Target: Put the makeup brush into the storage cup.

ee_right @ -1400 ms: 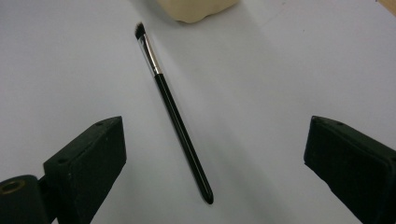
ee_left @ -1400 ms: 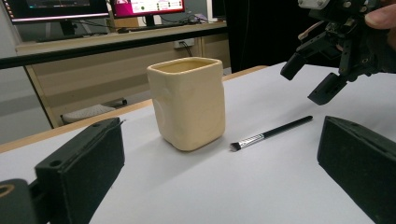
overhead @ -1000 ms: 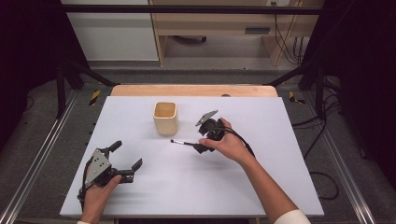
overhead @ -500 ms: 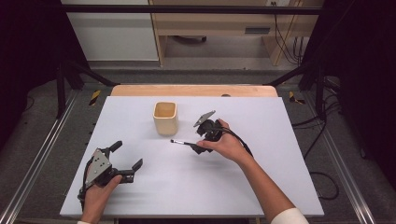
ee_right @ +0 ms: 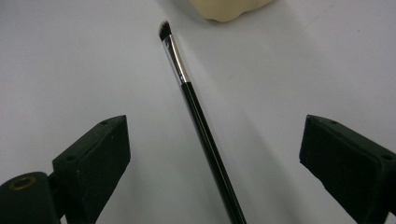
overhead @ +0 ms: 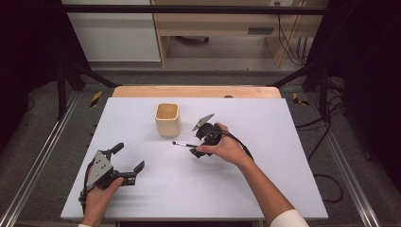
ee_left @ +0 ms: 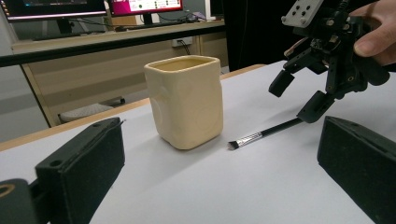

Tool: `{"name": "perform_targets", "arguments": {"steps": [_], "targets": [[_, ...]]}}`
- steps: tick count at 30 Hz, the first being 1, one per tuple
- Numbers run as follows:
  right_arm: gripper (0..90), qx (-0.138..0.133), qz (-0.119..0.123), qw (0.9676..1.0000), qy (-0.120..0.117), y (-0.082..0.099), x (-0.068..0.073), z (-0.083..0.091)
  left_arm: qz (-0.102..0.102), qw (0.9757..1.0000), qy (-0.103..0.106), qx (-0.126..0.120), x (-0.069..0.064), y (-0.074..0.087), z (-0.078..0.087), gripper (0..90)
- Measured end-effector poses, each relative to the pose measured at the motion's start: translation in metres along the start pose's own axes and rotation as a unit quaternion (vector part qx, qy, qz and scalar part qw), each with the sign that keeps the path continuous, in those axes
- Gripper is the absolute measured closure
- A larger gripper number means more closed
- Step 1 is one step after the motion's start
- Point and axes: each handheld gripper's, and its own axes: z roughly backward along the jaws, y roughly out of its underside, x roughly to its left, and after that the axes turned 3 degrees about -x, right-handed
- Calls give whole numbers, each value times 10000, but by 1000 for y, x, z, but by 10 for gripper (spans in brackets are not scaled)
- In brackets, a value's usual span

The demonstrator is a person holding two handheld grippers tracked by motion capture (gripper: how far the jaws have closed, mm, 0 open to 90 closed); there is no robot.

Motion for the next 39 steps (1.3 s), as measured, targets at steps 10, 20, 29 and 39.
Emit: {"name": "perform_targets", "arguments": {"steps": [10,20,29,39], "targets": [[146,-41,30,10000,3,0,1,-10,-17,10000,8,13,0,0,0,7],[350,-94,154,9998,-17,0,1,-14,-18,10000,24,31,-1,0,-1,7],[581,-9,266,9996,-22,2,0,-17,-14,10000,20,34,0,0,-1,8],[691,19,298,9995,-126,3,-1,-18,-21,10000,35,45,-1,0,-1,8]]}}
